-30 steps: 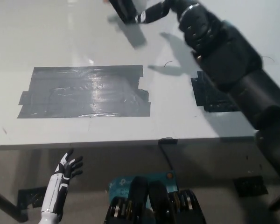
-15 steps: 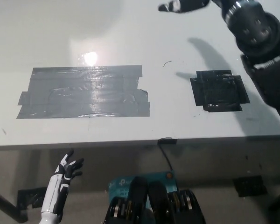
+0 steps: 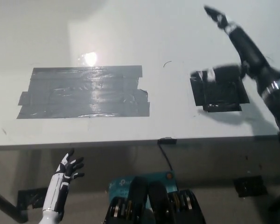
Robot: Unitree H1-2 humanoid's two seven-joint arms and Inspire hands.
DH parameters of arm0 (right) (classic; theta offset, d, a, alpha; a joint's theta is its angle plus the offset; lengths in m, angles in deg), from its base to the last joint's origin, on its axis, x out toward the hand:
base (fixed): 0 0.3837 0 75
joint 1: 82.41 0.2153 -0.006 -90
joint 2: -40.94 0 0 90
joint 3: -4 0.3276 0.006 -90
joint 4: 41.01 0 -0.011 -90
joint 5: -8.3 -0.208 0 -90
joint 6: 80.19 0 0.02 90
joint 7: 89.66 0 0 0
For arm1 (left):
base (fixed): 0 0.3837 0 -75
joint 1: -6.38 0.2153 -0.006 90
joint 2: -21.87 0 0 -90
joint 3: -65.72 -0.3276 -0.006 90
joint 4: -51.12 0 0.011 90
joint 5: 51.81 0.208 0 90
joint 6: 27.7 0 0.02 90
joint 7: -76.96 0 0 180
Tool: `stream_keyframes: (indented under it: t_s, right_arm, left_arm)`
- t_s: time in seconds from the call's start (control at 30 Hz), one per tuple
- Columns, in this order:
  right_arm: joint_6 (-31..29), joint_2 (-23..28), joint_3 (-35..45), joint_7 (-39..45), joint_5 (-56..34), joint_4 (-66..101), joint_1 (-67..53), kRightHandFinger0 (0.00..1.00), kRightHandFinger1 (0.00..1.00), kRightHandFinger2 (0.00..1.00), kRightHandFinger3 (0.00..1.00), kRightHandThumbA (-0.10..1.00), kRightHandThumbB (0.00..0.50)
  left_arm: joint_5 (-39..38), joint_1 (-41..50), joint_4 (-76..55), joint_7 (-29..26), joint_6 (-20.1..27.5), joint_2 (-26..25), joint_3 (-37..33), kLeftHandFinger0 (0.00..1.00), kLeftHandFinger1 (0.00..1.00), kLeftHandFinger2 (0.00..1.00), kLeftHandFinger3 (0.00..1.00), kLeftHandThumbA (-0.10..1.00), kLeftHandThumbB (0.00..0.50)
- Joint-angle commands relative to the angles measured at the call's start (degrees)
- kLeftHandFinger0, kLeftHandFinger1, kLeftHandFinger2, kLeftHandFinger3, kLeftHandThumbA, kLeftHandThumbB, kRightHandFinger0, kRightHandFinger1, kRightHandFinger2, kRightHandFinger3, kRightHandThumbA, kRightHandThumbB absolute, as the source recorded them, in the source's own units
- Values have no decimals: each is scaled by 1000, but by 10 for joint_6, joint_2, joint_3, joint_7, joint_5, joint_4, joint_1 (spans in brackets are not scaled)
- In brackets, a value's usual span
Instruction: A stapler is kept on the black spot marked on the desk infront of the robot. The robot picks up the stapler using its right hand and passes it to a person
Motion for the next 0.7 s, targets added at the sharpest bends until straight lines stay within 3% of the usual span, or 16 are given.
stream_keyframes:
  t_s: [0.0, 0.13, 0.23, 0.37, 0.4, 0.67]
  right_arm:
    - [-28, 87, 125, -23, -182, 485, -164, 1000, 1000, 1000, 1000, 1000, 400]
    - [-66, 43, 100, -28, -149, 485, -256, 1000, 1000, 1000, 1000, 1000, 428]
    - [-50, 10, 92, -29, -138, 483, -313, 1000, 1000, 1000, 1000, 1000, 444]
    - [-93, -24, 85, -31, -123, 434, -392, 1000, 1000, 1000, 1000, 1000, 394]
    - [-121, -41, 86, -30, -126, 394, -418, 1000, 1000, 1000, 1000, 1000, 347]
    - [-187, -119, 112, -5, -135, 177, -458, 1000, 1000, 1000, 1000, 1000, 275]
  left_arm:
    - [5, -53, 5, -4, 20, -9, 0, 759, 866, 861, 997, 1000, 364]
    - [2, -48, 0, 3, 18, -9, -3, 816, 913, 925, 1000, 1000, 435]
    - [-7, -36, -8, 13, 21, -11, -7, 866, 981, 1000, 1000, 1000, 462]
    - [-24, -17, -12, 27, 40, -12, -11, 935, 1000, 1000, 1000, 1000, 467]
    - [-29, -9, -12, 30, 48, -12, -13, 982, 1000, 1000, 1000, 1000, 470]
    - [-65, 31, -15, 67, 63, -20, -25, 1000, 1000, 1000, 1000, 1000, 500]
